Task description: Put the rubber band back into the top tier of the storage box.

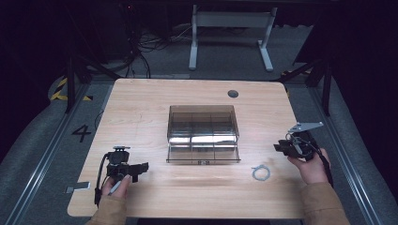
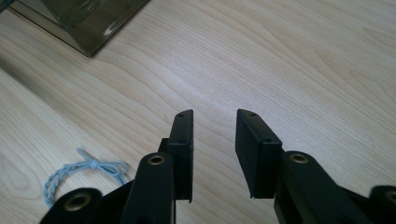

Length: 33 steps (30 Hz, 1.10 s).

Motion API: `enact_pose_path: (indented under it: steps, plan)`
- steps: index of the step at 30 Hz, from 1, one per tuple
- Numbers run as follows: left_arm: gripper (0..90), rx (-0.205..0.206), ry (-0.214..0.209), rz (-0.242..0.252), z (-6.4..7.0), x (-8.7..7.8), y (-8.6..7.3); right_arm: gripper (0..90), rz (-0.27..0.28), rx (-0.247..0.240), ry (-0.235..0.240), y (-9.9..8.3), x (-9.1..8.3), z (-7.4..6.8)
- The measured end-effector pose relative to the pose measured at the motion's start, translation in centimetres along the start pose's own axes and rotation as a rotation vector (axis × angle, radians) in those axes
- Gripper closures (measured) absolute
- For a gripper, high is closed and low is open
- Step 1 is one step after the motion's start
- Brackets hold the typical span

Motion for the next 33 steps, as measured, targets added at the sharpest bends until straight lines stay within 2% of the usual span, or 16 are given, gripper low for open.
enact_pose_path:
  steps: [3, 5, 17, 24, 33]
  plan:
    - [16.0, -0.001, 0.000, -0.005, 0.0, 0.0, 0.0, 65.9, 0.008, 0.012, 0.018, 0.0, -0.4, 0.0]
    - [16.0, -0.001, 0.000, -0.006, 0.0, 0.0, 0.1, 63.1, 0.013, 0.001, 0.029, 0.0, -0.7, -0.4]
    - [16.0, 0.004, -0.006, -0.006, 0.1, 0.1, 0.2, 62.2, 0.010, -0.071, 0.078, 0.6, -1.9, -2.4]
    - [16.0, 0.006, -0.009, -0.007, 0.1, 0.2, 0.2, 62.2, -0.045, -0.113, 0.105, 0.5, -1.8, -3.7]
    - [16.0, 0.005, -0.007, -0.010, 0.2, 0.2, 0.2, 61.0, -0.114, -0.173, 0.133, 0.2, -0.7, -4.9]
Point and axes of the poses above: each handheld gripper's, and its own axes: x roughly forward along the jaws, y roughly out of its top, z roughly to its right, the point moved 1 cm from there along x, roughly forward along the jaws, and after that the axes turned 8 degrees about -y, right-handed, at the moved point
